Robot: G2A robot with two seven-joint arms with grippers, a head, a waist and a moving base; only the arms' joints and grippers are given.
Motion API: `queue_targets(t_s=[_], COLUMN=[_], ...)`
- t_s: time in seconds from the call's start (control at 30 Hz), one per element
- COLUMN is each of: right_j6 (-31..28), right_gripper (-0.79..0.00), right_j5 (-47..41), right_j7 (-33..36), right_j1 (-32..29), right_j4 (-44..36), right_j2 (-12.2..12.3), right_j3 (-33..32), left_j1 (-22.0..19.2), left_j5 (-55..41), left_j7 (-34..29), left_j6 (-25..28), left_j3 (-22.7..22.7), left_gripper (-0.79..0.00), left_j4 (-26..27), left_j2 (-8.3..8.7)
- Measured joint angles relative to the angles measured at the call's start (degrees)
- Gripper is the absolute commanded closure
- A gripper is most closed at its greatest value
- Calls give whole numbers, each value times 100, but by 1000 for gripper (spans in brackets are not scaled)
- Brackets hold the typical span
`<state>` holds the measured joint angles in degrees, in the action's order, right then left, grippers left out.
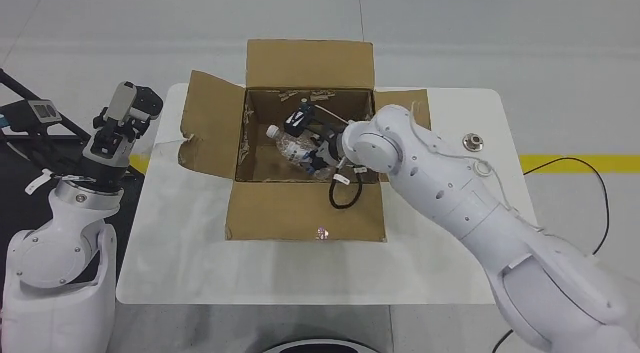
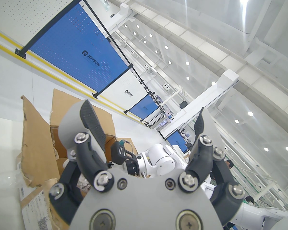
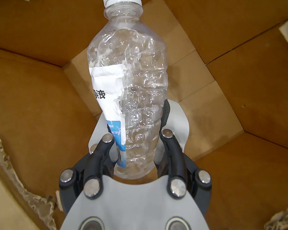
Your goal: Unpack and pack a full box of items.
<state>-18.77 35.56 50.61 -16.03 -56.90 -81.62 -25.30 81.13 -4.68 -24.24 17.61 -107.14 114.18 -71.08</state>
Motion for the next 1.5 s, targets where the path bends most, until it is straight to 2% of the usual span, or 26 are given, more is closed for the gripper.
queue_targets(t_s=[0.03,0.1,0.13,0.2,0.23,0.4,0.47,0.53,0.6,0.83,0.93,1.03,1.13,1.27,1.37,1.5], right_j6=[-33,-90,-115,-183,-216,-351,-405,-454,-562,-828,-878,-912,-800,-502,-261,72], right_gripper=[-3,-102,-117,-246,-286,-379,-499,-693,-785,-785,-785,-785,-785,-785,-785,-785], right_j5=[7,17,18,13,7,-4,-38,-49,-145,-271,-310,-328,-237,53,523,1344], right_j7=[-31,-108,-141,-197,-217,-313,-340,-354,-386,-255,-145,92,479,1138,1431,1568], right_j1=[28,77,96,142,162,247,268,290,300,299,196,-46,-565,-1721,-2547,-3376], right_j4=[105,339,436,648,731,1118,1220,1275,1304,1012,560,-210,-1359,-3314,-4489,-5256], right_j2=[-59,-187,-238,-347,-388,-564,-604,-618,-610,-385,-185,116,492,994,1238,1444], right_j3=[52,150,182,238,254,276,242,199,98,-375,-716,-1248,-1990,-3282,-4185,-5254], left_j1=[0,0,0,0,0,0,0,0,0,0,0,0,0,0,0,0], left_j5=[0,0,0,0,0,0,0,0,0,0,0,0,0,0,0,0], left_j7=[0,0,0,0,0,0,0,0,0,0,0,0,0,0,0,0], left_j6=[0,0,0,0,0,0,0,0,0,0,0,0,0,0,0,0], left_j3=[0,0,0,0,0,0,0,0,0,0,0,0,0,0,0,0], left_gripper=[-785,-785,-785,-785,-785,-785,-785,-785,-785,-785,-785,-785,-785,-785,-785,-785], left_j4=[0,0,0,0,0,0,0,0,0,0,0,0,0,0,0,0], left_j2=[0,0,0,0,0,0,0,0,0,0,0,0,0,0,0,0])
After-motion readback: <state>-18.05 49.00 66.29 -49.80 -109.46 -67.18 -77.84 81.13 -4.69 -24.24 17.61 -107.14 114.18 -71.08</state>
